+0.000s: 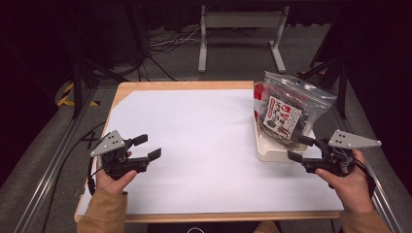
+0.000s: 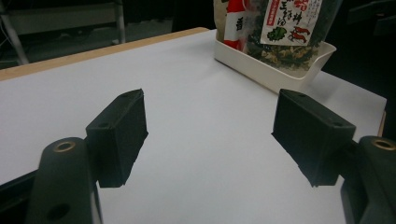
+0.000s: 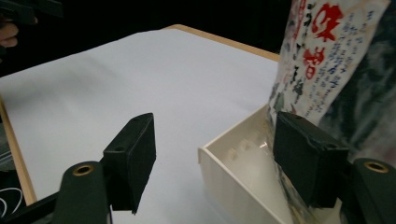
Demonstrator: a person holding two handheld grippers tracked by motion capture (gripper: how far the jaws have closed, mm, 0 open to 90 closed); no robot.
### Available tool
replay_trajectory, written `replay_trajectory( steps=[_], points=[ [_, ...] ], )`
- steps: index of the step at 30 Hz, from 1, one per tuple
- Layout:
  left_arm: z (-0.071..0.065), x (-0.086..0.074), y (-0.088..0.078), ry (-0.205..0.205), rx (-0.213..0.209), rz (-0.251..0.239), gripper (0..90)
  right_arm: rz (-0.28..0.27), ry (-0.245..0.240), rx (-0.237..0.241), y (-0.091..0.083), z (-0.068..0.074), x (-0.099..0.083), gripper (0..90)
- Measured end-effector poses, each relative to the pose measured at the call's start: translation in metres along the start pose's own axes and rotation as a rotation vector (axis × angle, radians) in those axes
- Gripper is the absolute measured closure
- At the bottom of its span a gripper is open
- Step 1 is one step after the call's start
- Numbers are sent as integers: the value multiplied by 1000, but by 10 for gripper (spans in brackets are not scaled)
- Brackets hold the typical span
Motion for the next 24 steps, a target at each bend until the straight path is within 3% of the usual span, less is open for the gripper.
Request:
replay_trajectory(
  steps=[12, 24],
  points=[
    [-3, -10, 5, 8, -12, 11, 256, -22, -19, 56, 29, 10, -17, 331],
    [-3, -15, 7, 17, -14, 15, 255, 26, -49, 90, 54, 19, -33, 331]
  ],
)
Point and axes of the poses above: each handheld gripper's, and its own axes: y roughly forward along the jaws, x roughly out of its top, z roughly to its left, the point moved 2 cm from there along y, roughly forward along the jaws, and after that the axes turned 14 degrees about z, right-handed, at the moved point
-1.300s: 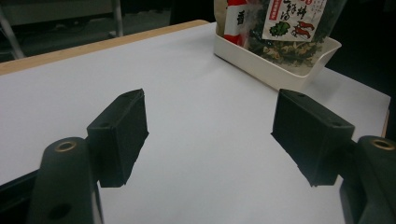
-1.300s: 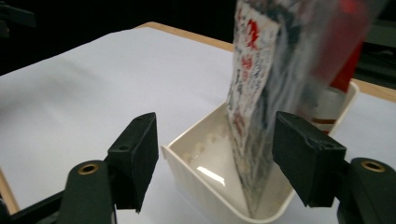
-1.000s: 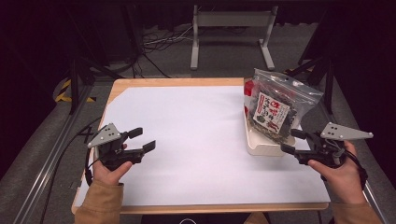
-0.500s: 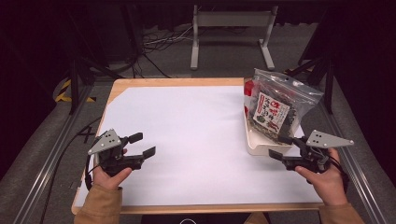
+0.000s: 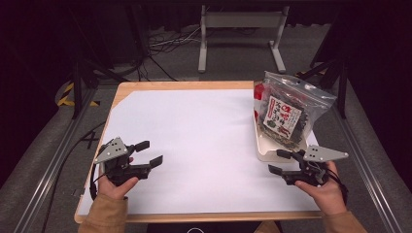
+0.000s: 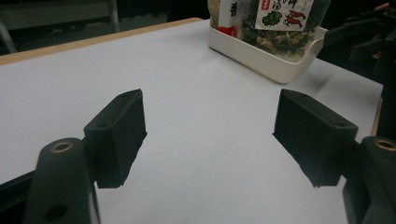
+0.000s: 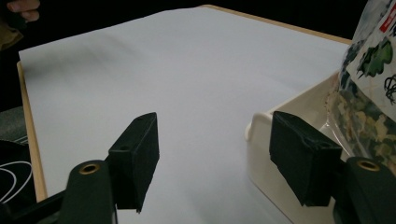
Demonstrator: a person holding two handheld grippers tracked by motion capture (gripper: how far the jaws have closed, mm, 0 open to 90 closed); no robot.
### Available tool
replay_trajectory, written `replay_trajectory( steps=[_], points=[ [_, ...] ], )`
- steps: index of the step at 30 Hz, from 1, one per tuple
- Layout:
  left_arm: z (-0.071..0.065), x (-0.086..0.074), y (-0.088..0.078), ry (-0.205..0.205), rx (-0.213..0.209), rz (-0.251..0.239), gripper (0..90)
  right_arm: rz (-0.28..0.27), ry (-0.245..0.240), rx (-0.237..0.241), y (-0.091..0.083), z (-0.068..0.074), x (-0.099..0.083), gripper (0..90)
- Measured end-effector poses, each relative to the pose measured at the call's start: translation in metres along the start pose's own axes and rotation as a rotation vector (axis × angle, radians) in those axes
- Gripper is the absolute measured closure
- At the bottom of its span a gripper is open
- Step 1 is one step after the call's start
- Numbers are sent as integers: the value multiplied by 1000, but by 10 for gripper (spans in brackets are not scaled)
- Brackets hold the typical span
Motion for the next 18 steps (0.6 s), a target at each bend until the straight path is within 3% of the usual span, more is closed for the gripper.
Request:
replay_trajectory(
  steps=[8, 18],
  points=[
    [0, -1, 1, 4, 1, 5, 254, 46, -7, -16, 12, -2, -7, 330],
    [1, -3, 3, -6, 9, 15, 254, 70, -1, -25, 11, -2, -6, 366]
  ],
)
Point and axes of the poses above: each handheld gripper's, and its own axes: y roughly forward along the jaws, x roughly out of its top, z roughly to its left, the point moved 2 cm from there along y, roughly forward along the jaws, and after that the axes turned 14 degrees about z, right-handed, at the moved point
